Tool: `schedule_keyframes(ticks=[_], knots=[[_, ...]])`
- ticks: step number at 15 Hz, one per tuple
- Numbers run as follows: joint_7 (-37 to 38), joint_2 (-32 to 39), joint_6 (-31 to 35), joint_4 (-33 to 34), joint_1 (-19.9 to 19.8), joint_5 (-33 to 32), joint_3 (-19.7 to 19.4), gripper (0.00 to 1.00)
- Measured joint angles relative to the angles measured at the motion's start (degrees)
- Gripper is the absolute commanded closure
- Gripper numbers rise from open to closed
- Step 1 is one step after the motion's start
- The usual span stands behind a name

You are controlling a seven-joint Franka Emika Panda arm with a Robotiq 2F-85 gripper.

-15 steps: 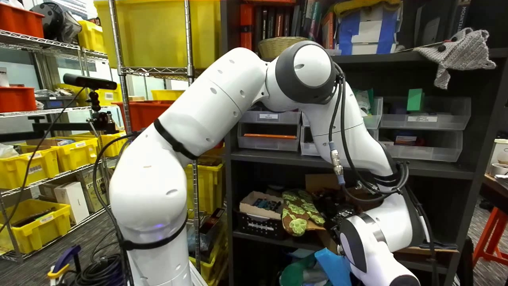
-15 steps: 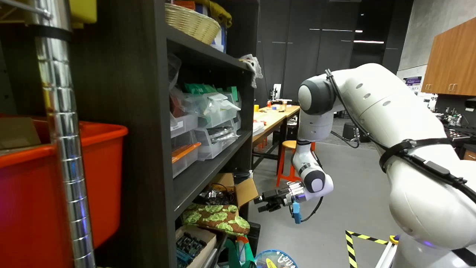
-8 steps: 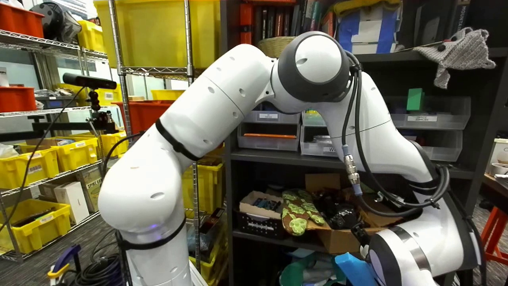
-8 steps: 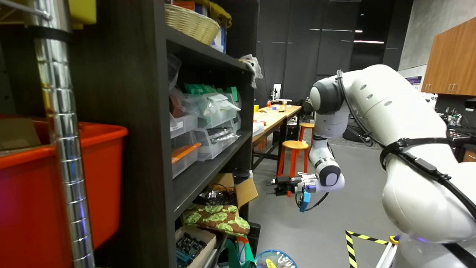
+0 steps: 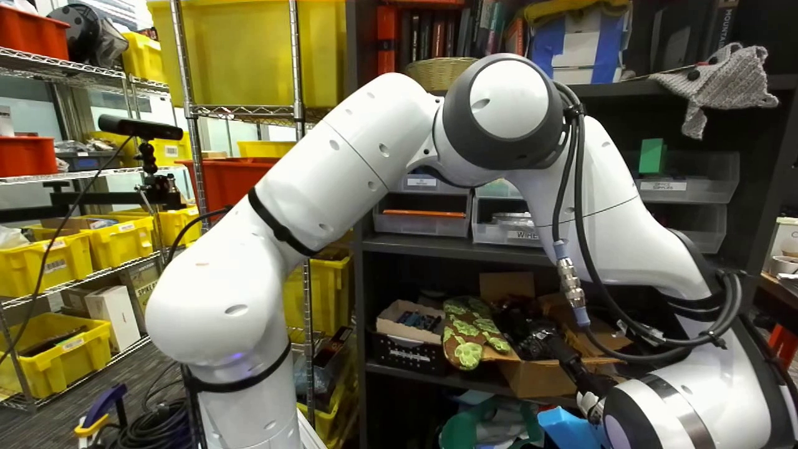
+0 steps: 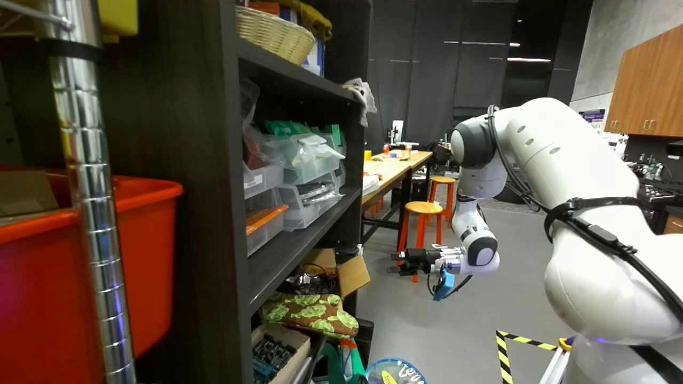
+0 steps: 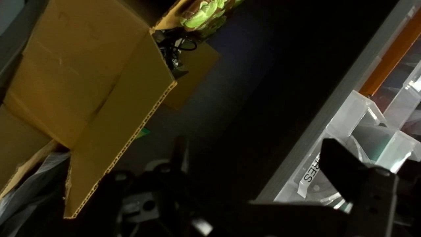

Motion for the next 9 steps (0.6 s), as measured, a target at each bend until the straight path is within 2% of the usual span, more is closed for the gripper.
schedule_keyframes(ticks=[2, 9], knots=[[-1.79, 0.01, 0.54, -0.11, 0.18, 0.83, 0.00, 0.00], [-26.04, 0.23, 3.33, -6.29, 1.40, 12.18, 0.68, 0.00]])
